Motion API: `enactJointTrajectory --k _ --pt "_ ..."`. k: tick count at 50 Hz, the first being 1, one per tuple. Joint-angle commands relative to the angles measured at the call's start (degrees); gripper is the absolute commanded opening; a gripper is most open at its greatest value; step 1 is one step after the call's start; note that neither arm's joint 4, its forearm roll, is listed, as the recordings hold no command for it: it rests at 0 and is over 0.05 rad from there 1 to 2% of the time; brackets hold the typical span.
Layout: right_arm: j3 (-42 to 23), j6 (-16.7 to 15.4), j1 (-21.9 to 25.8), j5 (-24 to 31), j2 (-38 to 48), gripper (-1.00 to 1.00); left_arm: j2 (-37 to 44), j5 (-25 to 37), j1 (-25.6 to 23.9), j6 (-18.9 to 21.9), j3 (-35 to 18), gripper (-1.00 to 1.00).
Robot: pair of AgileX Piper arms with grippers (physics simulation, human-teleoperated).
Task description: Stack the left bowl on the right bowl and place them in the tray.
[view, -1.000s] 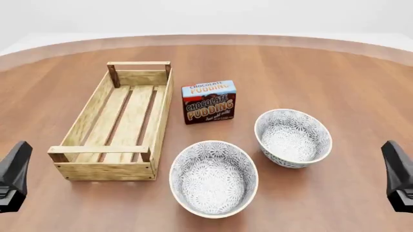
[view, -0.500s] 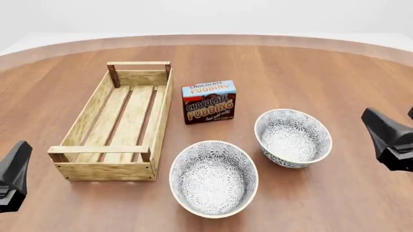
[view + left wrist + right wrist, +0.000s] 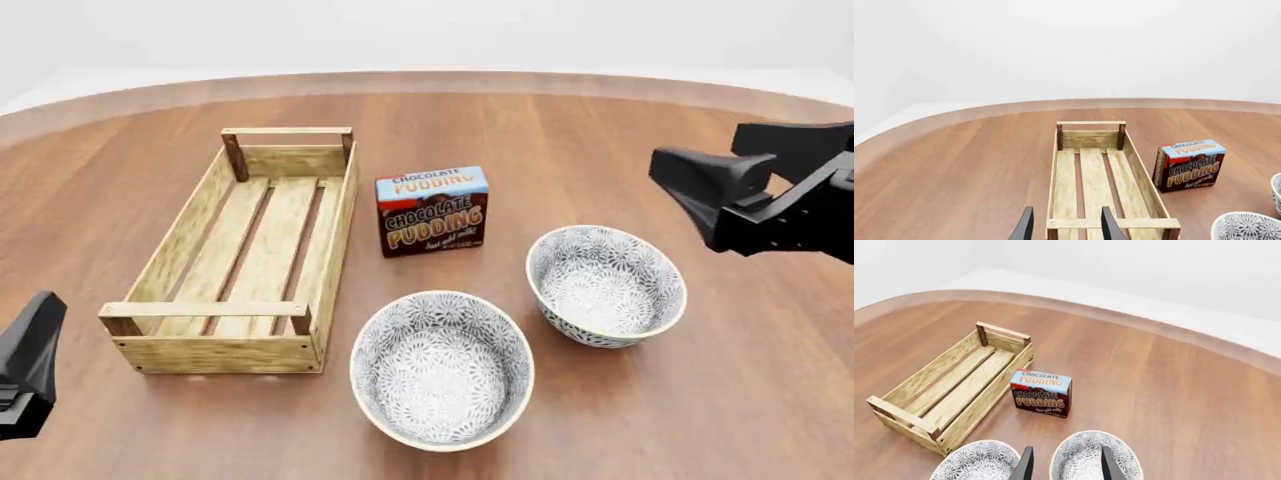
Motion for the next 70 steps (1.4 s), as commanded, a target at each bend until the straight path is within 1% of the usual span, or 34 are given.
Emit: enactJointTrajectory --k 1,12,13,14,15,16,17,18,19,21,22,24,25,29,33,35,36,38,39,43,47,48,50,51,52,55,58,59,70 --pt "-4.17 -0.29 3.60 1.25 3.72 1.00 0.00 0.00 0.00 0.00 0.00 1.00" --pt "-4.17 -0.29 3.60 1.25 3.72 1.00 0.00 0.00 0.00 0.00 0.00 1.00" --pt "-4.65 0.62 4.55 1.02 5.12 1.00 0.01 0.01 0.00 0.00 0.00 1.00" --pt "-5.45 1.36 4.35 1.08 6.76 1.00 0.01 0.01 0.00 0.00 0.00 1.00" --pt "-6.20 2.01 5.56 1.60 6.52 1.00 0.00 0.01 0.01 0.00 0.00 1.00" --pt "-7.12 2.50 4.89 2.31 7.87 1.00 0.01 0.01 0.00 0.00 0.00 1.00" --pt "-7.85 2.86 5.27 2.62 8.86 1.00 0.01 0.01 0.00 0.00 0.00 1.00" --pt "-8.83 3.04 6.77 3.09 8.63 1.00 0.00 0.00 0.00 0.00 0.00 1.00" --pt "-9.90 3.26 6.85 3.78 9.37 1.00 0.01 0.01 0.00 0.00 0.00 1.00" --pt "-11.93 1.84 7.24 5.03 10.74 1.00 0.01 0.01 0.00 0.00 0.00 1.00" --pt "-11.94 1.84 7.24 5.04 10.75 1.00 0.01 0.01 0.00 0.00 0.00 1.00" --pt "-13.44 3.33 9.30 5.41 13.26 1.00 0.00 0.00 0.00 0.00 0.00 1.00" --pt "-14.07 3.07 9.32 5.62 14.38 1.00 0.01 0.01 -0.01 0.01 0.00 1.00" --pt "-16.53 4.04 10.57 6.83 17.82 1.00 0.01 0.01 0.00 -0.01 0.00 1.00" --pt "-17.73 4.47 10.80 7.58 20.28 1.00 0.01 0.01 0.01 0.02 0.00 1.00" --pt "-18.62 3.96 10.43 8.52 21.44 1.00 0.00 0.00 0.00 0.00 0.00 1.00" --pt "-19.21 4.70 10.56 9.11 22.39 1.00 0.00 0.00 -0.01 0.00 0.00 1.00" --pt "-20.32 5.03 11.22 9.92 24.39 1.00 0.00 0.01 -0.01 0.00 0.00 1.00" --pt "-20.92 5.29 11.48 10.39 26.69 1.00 0.00 0.00 0.02 -0.01 0.00 1.00" --pt "-22.23 6.19 12.58 10.66 29.96 1.00 0.00 0.00 0.00 -0.01 0.00 1.00" --pt "-24.00 6.34 12.95 11.11 33.94 1.00 0.00 0.01 0.00 0.01 0.00 1.00" --pt "-24.51 5.92 13.33 11.33 34.90 1.00 0.00 0.00 0.01 -0.02 0.00 1.00" --pt "-25.42 6.40 13.43 11.67 36.00 1.00 0.00 0.00 0.01 -0.01 0.00 1.00" --pt "-25.66 6.31 13.59 11.80 36.31 1.00 0.01 0.01 0.01 0.01 0.00 1.00" --pt "-26.06 5.52 13.00 12.22 37.23 1.00 0.00 0.01 0.01 0.00 0.00 1.00" --pt "-27.01 6.74 14.94 13.14 39.69 1.00 0.00 0.00 0.01 -0.01 0.00 1.00" --pt "-27.42 6.60 15.15 13.58 41.38 1.00 0.00 0.00 0.01 0.00 0.00 1.00" --pt "-27.60 6.08 15.05 13.76 41.99 1.00 0.00 0.00 0.00 0.01 0.00 1.00" --pt "-29.19 5.21 16.61 16.06 45.00 1.00 0.00 0.01 0.01 -0.01 0.00 1.00"
